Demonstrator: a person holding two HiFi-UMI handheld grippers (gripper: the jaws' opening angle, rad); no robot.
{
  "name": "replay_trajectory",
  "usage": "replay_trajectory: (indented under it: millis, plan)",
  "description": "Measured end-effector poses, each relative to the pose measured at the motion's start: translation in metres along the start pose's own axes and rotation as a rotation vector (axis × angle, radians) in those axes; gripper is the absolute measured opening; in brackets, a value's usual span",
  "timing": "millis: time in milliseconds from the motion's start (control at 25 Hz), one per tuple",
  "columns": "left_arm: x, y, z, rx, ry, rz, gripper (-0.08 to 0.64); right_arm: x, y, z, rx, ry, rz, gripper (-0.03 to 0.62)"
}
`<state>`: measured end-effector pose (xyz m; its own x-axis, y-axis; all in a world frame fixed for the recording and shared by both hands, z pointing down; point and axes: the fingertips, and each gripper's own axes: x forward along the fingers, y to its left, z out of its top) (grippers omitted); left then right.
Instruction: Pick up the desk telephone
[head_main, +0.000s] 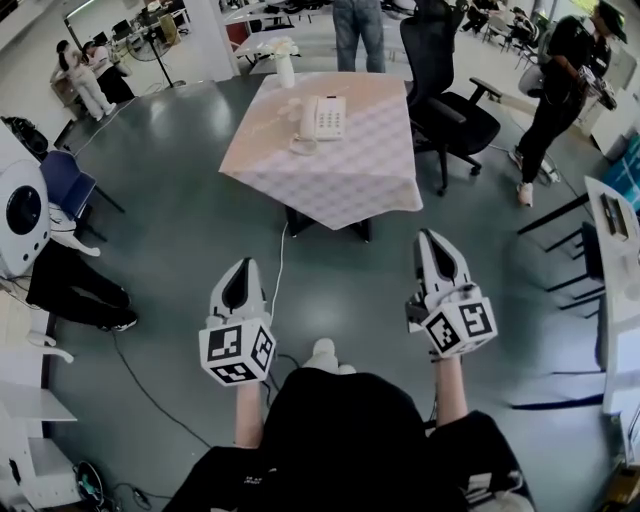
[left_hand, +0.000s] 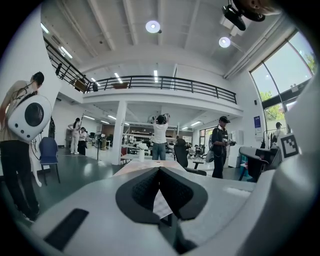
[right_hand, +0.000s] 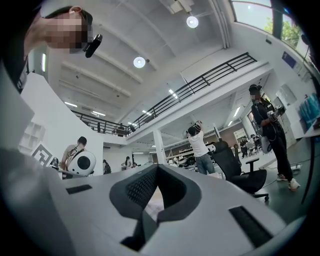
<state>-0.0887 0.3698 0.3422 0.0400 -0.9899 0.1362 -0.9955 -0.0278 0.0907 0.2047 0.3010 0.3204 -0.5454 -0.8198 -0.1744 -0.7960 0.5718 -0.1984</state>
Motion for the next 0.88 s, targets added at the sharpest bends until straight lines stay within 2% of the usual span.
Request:
replay_trajectory:
  millis: [400, 880]
  plan:
    - [0.051, 0.013, -0.01, -0.012, 0.031, 0.008, -0.002, 0.05, -0.02, -0.025, 0.04, 0.022, 0.011, -0.008]
    - [0.168, 0.045, 0.0, -0.041, 0.065, -0.034, -0.002, 0.157, -0.053, -0.051, 0.059, 0.071, -0.017, -0.008]
